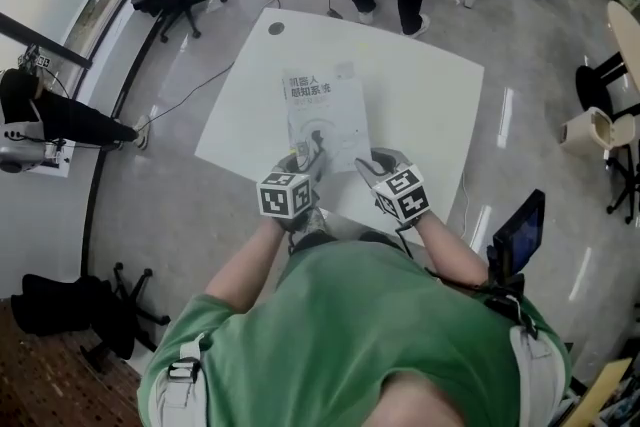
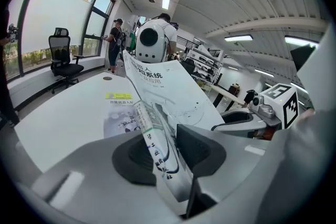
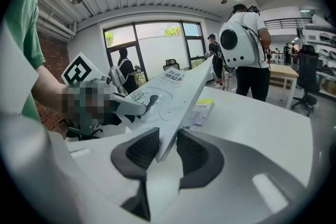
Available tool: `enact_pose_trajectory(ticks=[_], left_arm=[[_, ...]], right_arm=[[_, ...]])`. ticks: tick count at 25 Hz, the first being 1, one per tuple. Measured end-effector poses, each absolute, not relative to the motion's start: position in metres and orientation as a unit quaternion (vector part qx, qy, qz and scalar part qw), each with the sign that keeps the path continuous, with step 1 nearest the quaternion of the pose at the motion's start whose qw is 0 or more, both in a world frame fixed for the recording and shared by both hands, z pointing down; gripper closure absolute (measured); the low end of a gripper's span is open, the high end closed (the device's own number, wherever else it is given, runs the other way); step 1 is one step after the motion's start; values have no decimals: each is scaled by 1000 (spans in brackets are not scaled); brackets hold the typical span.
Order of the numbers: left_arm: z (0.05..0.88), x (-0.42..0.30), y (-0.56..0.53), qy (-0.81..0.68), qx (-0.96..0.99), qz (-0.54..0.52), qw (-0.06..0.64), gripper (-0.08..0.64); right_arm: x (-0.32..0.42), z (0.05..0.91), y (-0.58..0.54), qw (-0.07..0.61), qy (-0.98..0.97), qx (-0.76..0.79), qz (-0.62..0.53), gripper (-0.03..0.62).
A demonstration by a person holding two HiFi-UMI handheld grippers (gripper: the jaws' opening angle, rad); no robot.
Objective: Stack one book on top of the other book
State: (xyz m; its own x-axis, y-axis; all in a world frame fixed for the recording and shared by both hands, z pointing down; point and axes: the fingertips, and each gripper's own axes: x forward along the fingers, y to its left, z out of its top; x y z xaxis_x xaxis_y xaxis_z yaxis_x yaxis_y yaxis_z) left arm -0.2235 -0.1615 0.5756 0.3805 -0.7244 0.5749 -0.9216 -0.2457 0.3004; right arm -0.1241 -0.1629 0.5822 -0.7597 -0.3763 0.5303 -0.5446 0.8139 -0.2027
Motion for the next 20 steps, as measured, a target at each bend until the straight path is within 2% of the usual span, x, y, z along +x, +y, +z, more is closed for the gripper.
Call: enact_pose_trajectory(ticks=[20], left_arm=[[598, -285, -175, -468, 807, 182, 312, 453]], right_arm=[[-189, 597, -166, 301, -873, 342, 175, 479]])
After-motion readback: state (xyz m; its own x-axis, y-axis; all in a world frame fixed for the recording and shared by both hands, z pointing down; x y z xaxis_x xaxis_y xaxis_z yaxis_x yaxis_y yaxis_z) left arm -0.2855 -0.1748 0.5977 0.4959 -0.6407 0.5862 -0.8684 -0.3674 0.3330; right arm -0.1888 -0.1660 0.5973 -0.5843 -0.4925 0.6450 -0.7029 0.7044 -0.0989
